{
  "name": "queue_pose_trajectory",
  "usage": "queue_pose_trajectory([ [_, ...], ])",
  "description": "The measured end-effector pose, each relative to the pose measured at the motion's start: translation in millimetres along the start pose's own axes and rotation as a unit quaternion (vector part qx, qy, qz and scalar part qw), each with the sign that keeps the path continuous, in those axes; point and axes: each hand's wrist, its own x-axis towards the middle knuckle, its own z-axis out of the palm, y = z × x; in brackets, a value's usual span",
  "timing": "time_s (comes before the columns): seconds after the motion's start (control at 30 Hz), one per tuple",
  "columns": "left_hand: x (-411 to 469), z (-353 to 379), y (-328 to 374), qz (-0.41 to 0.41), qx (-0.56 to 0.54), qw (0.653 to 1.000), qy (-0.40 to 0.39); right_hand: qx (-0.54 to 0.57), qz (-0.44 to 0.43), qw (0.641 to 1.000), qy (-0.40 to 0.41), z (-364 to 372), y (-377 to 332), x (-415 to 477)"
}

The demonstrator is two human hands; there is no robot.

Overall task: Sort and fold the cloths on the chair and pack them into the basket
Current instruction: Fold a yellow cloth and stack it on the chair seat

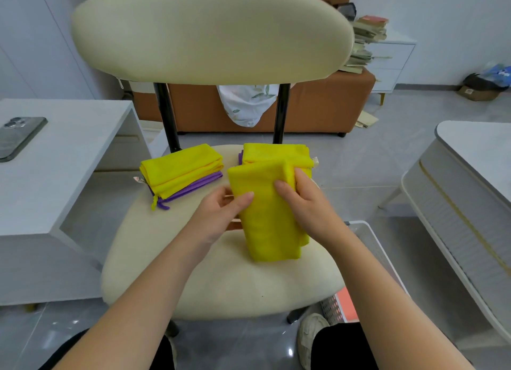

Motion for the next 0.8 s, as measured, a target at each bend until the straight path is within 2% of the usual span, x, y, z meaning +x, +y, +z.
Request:
queue_pose_trajectory([
  [0.1, -2.2, 17.5, -5.8, -0.031, 0.047, 0.998, 0.021, 0.005, 0.04, 0.998, 0.04, -0.9, 9.3, -2.1],
  [0.2, 4.3, 28.6, -2.4, -0.062, 0.107, 0.991, 0.044, 0.021, 0.101, 0.988, 0.114, -13.5, 15.9, -4.7],
  [0.27, 23.3, 31.0, 6.1, 0.012, 0.236, 0.967, 0.093, 0.048, 0.136, 0.975, 0.169, -30.6, 20.0, -4.6],
  [0.33, 48.7, 31.9, 19.5, 0.085, 0.358, 0.918, 0.145, 0.071, 0.166, 0.963, 0.2, -44.6, 25.4, -4.6],
  [0.37, 62.6, 32.6, 26.5, 0.094, 0.389, 0.901, 0.167, 0.079, 0.176, 0.959, 0.207, -48.2, 28.5, -4.9],
  [0.4, 77.5, 33.6, 32.8, 0.08, 0.404, 0.892, 0.188, 0.083, 0.183, 0.957, 0.209, -50.4, 31.0, -5.2],
  [0.47, 102.1, 36.8, 41.6, -0.013, 0.381, 0.899, 0.216, 0.091, 0.193, 0.955, 0.206, -53.2, 35.2, -4.7],
  [0.53, 115.6, 40.2, 45.0, -0.126, 0.328, 0.916, 0.191, 0.095, 0.194, 0.957, 0.196, -56.2, 36.7, -1.7],
  [0.63, 125.1, 42.8, 45.8, -0.229, 0.332, 0.906, 0.132, 0.103, 0.182, 0.961, 0.182, -60.7, 36.4, 5.9],
  [0.7, 130.0, 43.4, 45.2, -0.262, 0.36, 0.89, 0.104, 0.119, 0.176, 0.962, 0.173, -61.2, 35.1, 10.4],
  [0.8, 137.5, 44.3, 47.6, -0.259, 0.421, 0.867, 0.067, 0.125, 0.179, 0.964, 0.152, -58.6, 33.7, 14.2],
])
